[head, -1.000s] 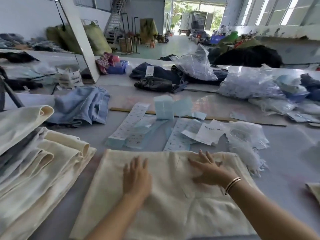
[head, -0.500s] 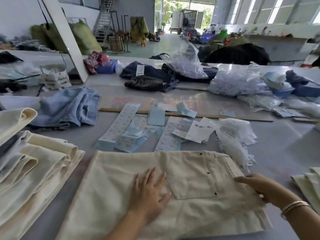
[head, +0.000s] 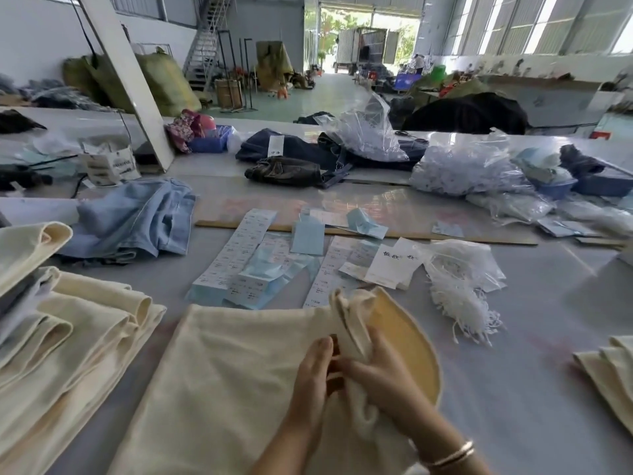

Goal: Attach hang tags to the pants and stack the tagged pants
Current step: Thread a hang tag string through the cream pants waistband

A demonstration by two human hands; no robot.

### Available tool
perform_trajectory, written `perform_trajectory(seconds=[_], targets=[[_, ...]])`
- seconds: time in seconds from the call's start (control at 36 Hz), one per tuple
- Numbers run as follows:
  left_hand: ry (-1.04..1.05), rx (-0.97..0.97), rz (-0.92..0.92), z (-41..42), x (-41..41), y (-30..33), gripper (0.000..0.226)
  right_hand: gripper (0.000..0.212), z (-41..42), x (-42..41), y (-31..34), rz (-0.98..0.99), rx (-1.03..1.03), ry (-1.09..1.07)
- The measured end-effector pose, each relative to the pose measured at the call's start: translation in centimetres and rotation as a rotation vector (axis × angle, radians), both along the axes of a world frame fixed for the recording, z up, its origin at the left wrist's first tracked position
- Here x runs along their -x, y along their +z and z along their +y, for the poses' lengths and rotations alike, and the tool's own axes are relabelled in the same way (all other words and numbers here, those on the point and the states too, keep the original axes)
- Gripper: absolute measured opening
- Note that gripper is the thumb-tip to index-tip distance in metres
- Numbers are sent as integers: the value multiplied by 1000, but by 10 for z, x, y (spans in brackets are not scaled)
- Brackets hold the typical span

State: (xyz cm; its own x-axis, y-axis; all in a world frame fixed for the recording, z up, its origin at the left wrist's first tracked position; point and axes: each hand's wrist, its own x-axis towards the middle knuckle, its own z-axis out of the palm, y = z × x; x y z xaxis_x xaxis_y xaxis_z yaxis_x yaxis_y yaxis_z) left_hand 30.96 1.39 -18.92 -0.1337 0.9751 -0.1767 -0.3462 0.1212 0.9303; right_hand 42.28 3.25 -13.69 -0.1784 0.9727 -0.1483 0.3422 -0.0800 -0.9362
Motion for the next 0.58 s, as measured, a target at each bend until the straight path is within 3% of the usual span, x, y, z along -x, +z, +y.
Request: perform_trajectory(seconds=[0.14, 0.25, 0.39, 0.47, 0.58], targets=[[85, 16, 128, -5, 5, -14, 22, 16, -2, 11, -23, 142, -58, -54], [51, 33, 155, -6, 8, -14, 21, 20, 2, 4, -27, 158, -54, -92], [20, 0, 70, -8, 9, -13, 36, 18, 1, 1, -31, 211, -86, -141], [-6, -57, 183, -8, 7, -17, 37, 13, 0, 4, -33, 190, -91, -131], [24, -90, 321, -7, 6, -19, 46, 23, -2, 11, -34, 181, -112, -70]])
